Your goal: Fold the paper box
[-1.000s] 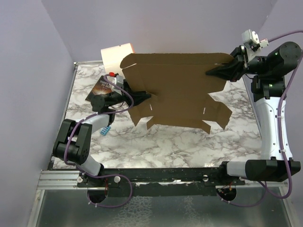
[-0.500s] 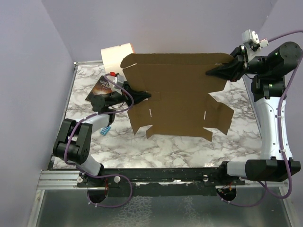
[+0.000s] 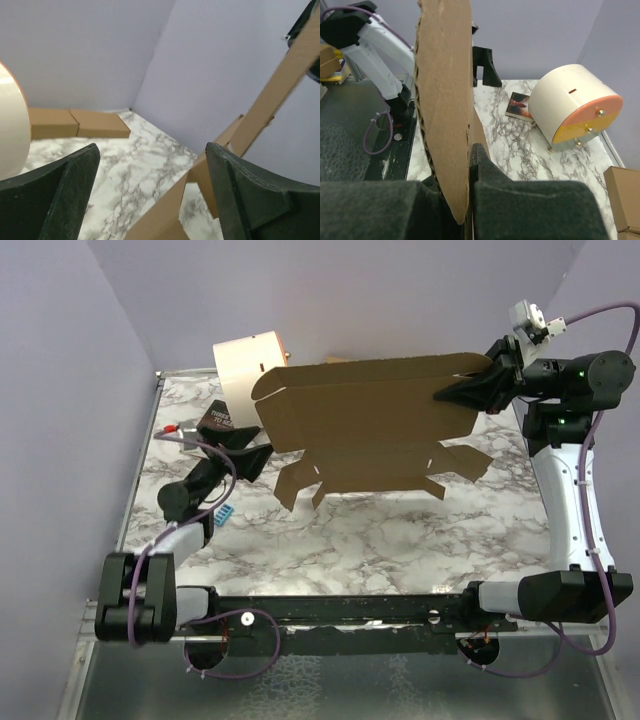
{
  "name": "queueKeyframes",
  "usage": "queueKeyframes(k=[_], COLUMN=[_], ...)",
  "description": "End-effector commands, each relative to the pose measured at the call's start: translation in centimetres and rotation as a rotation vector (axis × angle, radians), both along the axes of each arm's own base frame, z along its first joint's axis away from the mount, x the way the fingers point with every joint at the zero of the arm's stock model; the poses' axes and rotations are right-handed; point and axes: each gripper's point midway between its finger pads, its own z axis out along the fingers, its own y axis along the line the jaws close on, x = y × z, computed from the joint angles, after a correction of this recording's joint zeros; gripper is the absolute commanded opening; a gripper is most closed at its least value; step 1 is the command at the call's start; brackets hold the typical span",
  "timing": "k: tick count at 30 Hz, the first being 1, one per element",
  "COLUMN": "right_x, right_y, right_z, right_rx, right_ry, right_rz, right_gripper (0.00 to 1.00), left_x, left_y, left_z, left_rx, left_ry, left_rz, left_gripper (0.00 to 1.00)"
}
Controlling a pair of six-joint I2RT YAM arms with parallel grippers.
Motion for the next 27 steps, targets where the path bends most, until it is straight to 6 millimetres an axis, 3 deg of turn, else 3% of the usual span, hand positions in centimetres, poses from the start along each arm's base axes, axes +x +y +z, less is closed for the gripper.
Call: queueKeyframes(k=[1, 5, 8, 13, 16, 21, 27], right_x=[-1.9, -0.2, 1.9, 2.0, 2.4, 4.3, 5.2], right_y=[-0.2, 0.1, 0.0, -0.1, -0.4, -1.3, -1.7], right_z=[-0.8, 0.4, 0.8, 0.3, 0.3, -1.0, -3.3], right_rx=[-0.083, 0.001, 0.05, 0.068, 0.085, 0.097, 0.096], right_ry=[0.043, 0.091, 0.106, 0.124, 0.12, 0.134, 0.165], right_rz=[0.085, 0.008, -0.115, -0.161, -0.221, -0.335, -0.346], right_gripper=[0.01, 0.01, 0.01, 0.01, 0.01, 0.01, 0.01], left_x=[-0.6, -0.6, -1.8, -2.8, -3.0, -3.3, -2.4], left_y=[2.8, 4.0, 3.8, 3.0, 3.0, 3.1, 3.9], left_z=[2.9, 2.5, 3.2, 3.5, 3.1, 1.5, -1.7], left_rx=[-0.076, -0.046, -0.036, -0.009, -0.008, -0.029, -0.008], left_ry=[-0.016, 0.104, 0.113, 0.128, 0.138, 0.169, 0.242], left_rz=[0.201, 0.296, 0.278, 0.229, 0.225, 0.224, 0.289], left_gripper=[0.95, 0.99, 0.99, 0.9, 0.89, 0.89, 0.88])
